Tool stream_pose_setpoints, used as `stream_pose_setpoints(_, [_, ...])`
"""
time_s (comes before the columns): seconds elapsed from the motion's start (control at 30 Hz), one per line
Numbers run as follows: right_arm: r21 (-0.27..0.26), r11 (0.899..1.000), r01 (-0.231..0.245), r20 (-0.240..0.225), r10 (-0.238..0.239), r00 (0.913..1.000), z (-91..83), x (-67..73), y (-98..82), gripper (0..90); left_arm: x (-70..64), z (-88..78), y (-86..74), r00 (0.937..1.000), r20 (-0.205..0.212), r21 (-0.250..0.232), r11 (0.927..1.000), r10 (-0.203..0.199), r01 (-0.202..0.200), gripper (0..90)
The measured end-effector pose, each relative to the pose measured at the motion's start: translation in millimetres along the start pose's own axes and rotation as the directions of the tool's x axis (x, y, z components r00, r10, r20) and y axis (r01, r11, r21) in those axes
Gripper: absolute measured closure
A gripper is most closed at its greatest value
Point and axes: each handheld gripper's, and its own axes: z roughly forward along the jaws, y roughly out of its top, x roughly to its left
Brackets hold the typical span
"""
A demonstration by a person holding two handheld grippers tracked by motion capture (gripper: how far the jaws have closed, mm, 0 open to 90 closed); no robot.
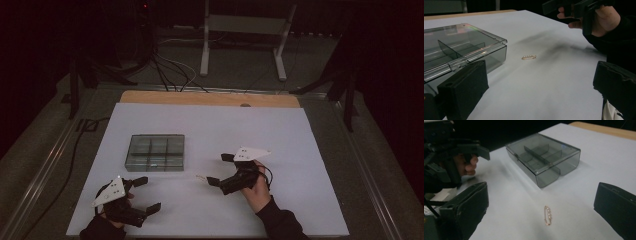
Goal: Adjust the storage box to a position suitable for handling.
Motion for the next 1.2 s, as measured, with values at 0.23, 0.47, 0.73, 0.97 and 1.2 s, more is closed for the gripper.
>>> stream_pose_setpoints(0.23, [0.048,0.998,0.034,0.004,-0.034,0.9994,14.8,0.8,1.5,0.0,-0.2,0.5,0.1,1.0000,0.002,0.002,1.0000,0.000,0.000,0.7])
stream_pose_setpoints(0.47, [0.132,0.991,0.014,-0.008,-0.013,0.9999,31.9,0.0,1.2,0.0,0.3,0.6,-0.1,1.0000,0.006,0.002,1.0000,-0.006,0.006,0.7])
stream_pose_setpoints(0.73, [0.233,0.973,-0.005,0.043,-0.005,0.9991,56.5,-1.5,-1.7,7.5,0.7,0.3,-0.4,1.0000,0.006,0.001,1.0000,-0.006,0.006,0.7])
stream_pose_setpoints(0.97, [0.296,0.955,-0.005,0.076,-0.018,0.9969,64.5,-6.8,-5.5,29.3,0.9,0.6,-0.9,1.0000,0.008,0.005,1.0000,-0.006,0.006,0.7])
stream_pose_setpoints(1.2, [0.328,0.945,-0.015,0.103,-0.020,0.9945,68.7,-7.2,-6.9,52.3,0.9,0.6,-0.9,0.9999,0.008,0.006,0.9999,-0.009,0.009,0.7])
